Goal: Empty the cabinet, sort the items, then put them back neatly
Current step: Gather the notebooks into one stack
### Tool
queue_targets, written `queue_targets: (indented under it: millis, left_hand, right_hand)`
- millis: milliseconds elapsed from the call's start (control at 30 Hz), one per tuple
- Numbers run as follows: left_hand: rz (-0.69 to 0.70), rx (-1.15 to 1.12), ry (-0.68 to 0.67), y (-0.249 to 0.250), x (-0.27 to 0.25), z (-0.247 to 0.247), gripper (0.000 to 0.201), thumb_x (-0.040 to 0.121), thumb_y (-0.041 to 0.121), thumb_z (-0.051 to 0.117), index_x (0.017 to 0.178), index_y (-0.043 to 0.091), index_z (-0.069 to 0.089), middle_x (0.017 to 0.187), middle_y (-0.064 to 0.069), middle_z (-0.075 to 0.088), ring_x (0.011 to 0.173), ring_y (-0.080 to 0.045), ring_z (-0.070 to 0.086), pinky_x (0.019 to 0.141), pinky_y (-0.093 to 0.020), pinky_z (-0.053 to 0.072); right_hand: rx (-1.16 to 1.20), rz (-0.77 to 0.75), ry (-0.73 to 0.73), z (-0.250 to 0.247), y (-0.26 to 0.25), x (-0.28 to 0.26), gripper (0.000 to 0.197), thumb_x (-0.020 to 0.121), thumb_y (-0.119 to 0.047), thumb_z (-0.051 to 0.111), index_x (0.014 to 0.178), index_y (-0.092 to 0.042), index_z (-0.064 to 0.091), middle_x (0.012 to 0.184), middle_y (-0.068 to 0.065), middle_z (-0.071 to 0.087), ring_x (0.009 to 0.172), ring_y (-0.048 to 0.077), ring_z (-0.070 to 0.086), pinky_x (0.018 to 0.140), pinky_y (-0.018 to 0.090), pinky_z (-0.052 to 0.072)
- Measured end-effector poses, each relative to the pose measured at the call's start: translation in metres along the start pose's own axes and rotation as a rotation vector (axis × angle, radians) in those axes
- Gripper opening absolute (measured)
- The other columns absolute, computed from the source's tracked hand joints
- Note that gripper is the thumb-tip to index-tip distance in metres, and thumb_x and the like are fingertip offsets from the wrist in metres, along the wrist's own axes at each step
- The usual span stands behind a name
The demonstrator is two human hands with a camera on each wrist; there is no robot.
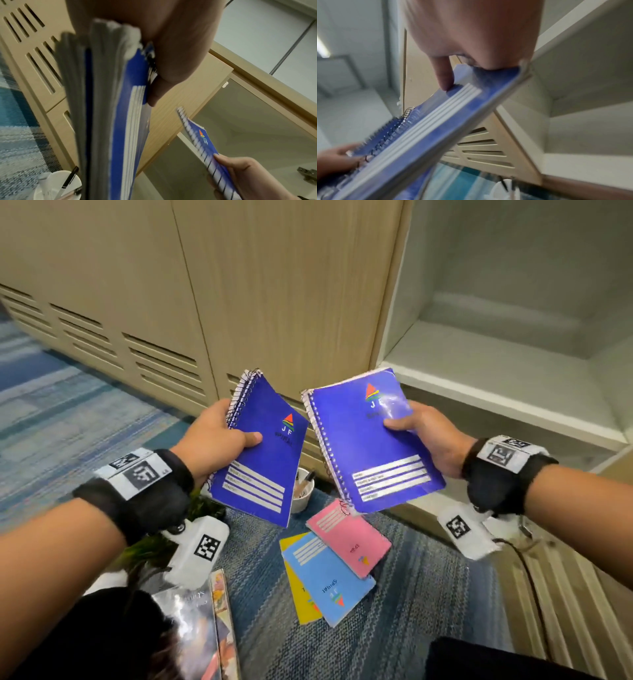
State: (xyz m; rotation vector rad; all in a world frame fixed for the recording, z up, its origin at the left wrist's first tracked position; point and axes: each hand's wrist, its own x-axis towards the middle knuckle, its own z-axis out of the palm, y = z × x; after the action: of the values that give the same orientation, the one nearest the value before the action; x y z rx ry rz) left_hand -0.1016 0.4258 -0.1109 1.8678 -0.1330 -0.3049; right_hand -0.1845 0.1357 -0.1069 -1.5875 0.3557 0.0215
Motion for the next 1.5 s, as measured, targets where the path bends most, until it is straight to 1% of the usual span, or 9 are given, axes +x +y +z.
queue_targets:
  millis: [133, 333, 500, 600, 733, 967, 1200, 1367, 1500]
  left_hand:
    - [-0.092, -0.272, -0.027, 0.007, -0.013, 0.001, 0.021, 0.093, 0.003, 0.064, 0.112, 0.011, 0.061, 0.084, -0.009, 0.077, 0.056, -0.020, 0.073, 0.045, -0.032, 0.057]
    - [-0.149, -0.429, -0.114, 0.010, -0.035, 0.019, 0.031, 0.095, 0.036, 0.065, 0.115, 0.012, 0.063, 0.097, -0.013, 0.078, 0.079, -0.031, 0.076, 0.069, -0.047, 0.063]
    - [-0.195, -0.378, -0.130, 0.012, -0.043, 0.020, 0.029, 0.087, 0.006, 0.071, 0.116, 0.006, 0.064, 0.097, -0.018, 0.077, 0.080, -0.036, 0.076, 0.067, -0.048, 0.063]
    - [-0.215, -0.333, -0.085, 0.014, -0.038, 0.012, 0.037, 0.086, -0.004, 0.065, 0.122, 0.004, 0.057, 0.101, -0.022, 0.074, 0.080, -0.040, 0.075, 0.063, -0.053, 0.061]
    - [-0.161, -0.297, 0.010, 0.019, -0.032, 0.006, 0.041, 0.085, -0.004, 0.066, 0.122, 0.008, 0.052, 0.104, -0.018, 0.073, 0.072, -0.033, 0.075, 0.053, -0.042, 0.060]
    - [-0.117, -0.320, 0.083, 0.017, -0.022, -0.002, 0.044, 0.085, -0.003, 0.066, 0.124, 0.010, 0.049, 0.104, -0.014, 0.071, 0.073, -0.031, 0.075, 0.056, -0.044, 0.061]
    - [-0.092, -0.228, 0.066, 0.012, -0.020, 0.003, 0.039, 0.085, -0.002, 0.067, 0.116, 0.016, 0.050, 0.106, -0.010, 0.070, 0.080, -0.031, 0.074, 0.063, -0.046, 0.063]
    - [-0.092, -0.225, 0.034, 0.011, -0.016, 0.005, 0.035, 0.086, 0.002, 0.069, 0.112, 0.016, 0.051, 0.107, -0.009, 0.071, 0.084, -0.033, 0.074, 0.073, -0.054, 0.062]
    - [-0.086, -0.242, 0.021, 0.011, -0.011, 0.005, 0.036, 0.086, 0.002, 0.068, 0.114, 0.017, 0.052, 0.105, -0.008, 0.072, 0.083, -0.031, 0.075, 0.072, -0.054, 0.062]
  right_hand:
    - [0.203, 0.184, -0.032, 0.037, -0.005, -0.015, 0.025, 0.095, -0.018, 0.053, 0.115, -0.012, 0.068, 0.106, 0.013, 0.075, 0.083, 0.033, 0.073, 0.077, 0.043, 0.060]
    - [0.268, 0.299, -0.091, 0.086, 0.032, -0.026, 0.025, 0.098, -0.020, 0.050, 0.113, -0.010, 0.067, 0.104, 0.011, 0.076, 0.084, 0.030, 0.074, 0.082, 0.043, 0.059]
    - [0.172, 0.270, -0.156, 0.103, 0.042, -0.019, 0.034, 0.095, -0.016, 0.053, 0.125, -0.007, 0.064, 0.113, 0.016, 0.073, 0.103, 0.038, 0.069, 0.095, 0.054, 0.053]
    - [0.146, 0.313, -0.209, 0.101, 0.041, -0.007, 0.036, 0.098, -0.029, 0.051, 0.127, -0.011, 0.062, 0.116, 0.009, 0.072, 0.101, 0.032, 0.068, 0.091, 0.045, 0.056]
    - [-0.205, 0.360, -0.231, 0.076, 0.037, 0.021, 0.046, 0.101, -0.049, 0.040, 0.122, -0.012, 0.058, 0.099, 0.009, 0.066, 0.084, 0.026, 0.064, 0.074, 0.040, 0.054]
    - [-1.133, 0.306, -0.085, 0.030, 0.063, 0.074, 0.023, 0.096, -0.022, 0.055, 0.111, -0.007, 0.064, 0.094, 0.010, 0.070, 0.075, 0.027, 0.062, 0.057, 0.027, 0.050]
    - [-1.640, 0.352, -0.321, 0.024, 0.146, 0.092, 0.018, 0.083, -0.022, 0.054, 0.090, -0.011, 0.066, 0.096, 0.012, 0.070, 0.083, 0.029, 0.065, 0.081, 0.036, 0.058]
    - [-1.705, 0.341, -0.583, 0.048, 0.210, 0.083, 0.052, 0.091, -0.029, 0.056, 0.141, -0.022, 0.045, 0.136, 0.013, 0.054, 0.118, 0.033, 0.057, 0.094, 0.040, 0.050]
    - [-1.717, 0.406, -0.710, 0.065, 0.252, 0.083, 0.064, 0.088, -0.030, 0.054, 0.146, -0.046, 0.036, 0.161, 0.010, 0.015, 0.128, 0.040, 0.046, 0.102, 0.047, 0.045]
